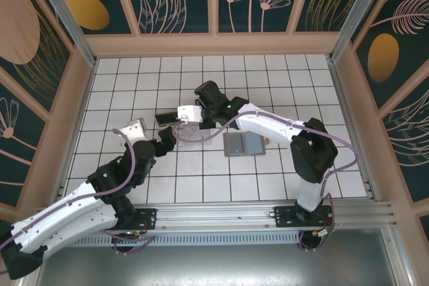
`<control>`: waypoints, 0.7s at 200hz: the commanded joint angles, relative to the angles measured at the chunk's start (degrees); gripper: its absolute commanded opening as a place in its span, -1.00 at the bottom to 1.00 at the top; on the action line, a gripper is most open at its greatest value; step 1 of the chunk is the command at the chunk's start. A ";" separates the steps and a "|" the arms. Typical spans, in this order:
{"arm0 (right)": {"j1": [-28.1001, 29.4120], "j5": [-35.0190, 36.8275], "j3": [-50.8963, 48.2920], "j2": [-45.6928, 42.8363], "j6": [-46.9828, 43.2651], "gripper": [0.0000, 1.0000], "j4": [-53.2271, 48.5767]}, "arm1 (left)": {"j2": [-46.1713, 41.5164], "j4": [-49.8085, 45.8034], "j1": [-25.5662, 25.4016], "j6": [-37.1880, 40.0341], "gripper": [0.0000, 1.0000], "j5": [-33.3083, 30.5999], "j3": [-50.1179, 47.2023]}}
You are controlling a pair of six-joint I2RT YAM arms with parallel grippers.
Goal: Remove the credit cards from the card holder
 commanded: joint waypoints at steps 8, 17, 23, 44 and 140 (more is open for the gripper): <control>-0.52 1.12 1.75 0.65 0.46 -0.65 -0.66 | 0.12 0.56 0.26 0.55 0.98 -0.06 -1.07; -0.52 1.47 1.50 0.53 0.54 -0.59 -0.26 | 0.12 0.62 0.26 0.57 0.97 -0.06 -1.16; -0.52 1.48 1.36 0.56 0.63 -0.54 0.01 | 0.19 0.66 0.24 0.62 0.98 0.04 -1.16; -0.60 3.01 0.88 0.61 0.81 -0.42 1.06 | 0.12 0.84 0.23 0.55 0.98 0.13 -1.36; -2.78 4.80 1.13 -3.22 12.39 -0.14 7.37 | 1.47 2.44 0.22 1.95 0.98 2.09 -1.51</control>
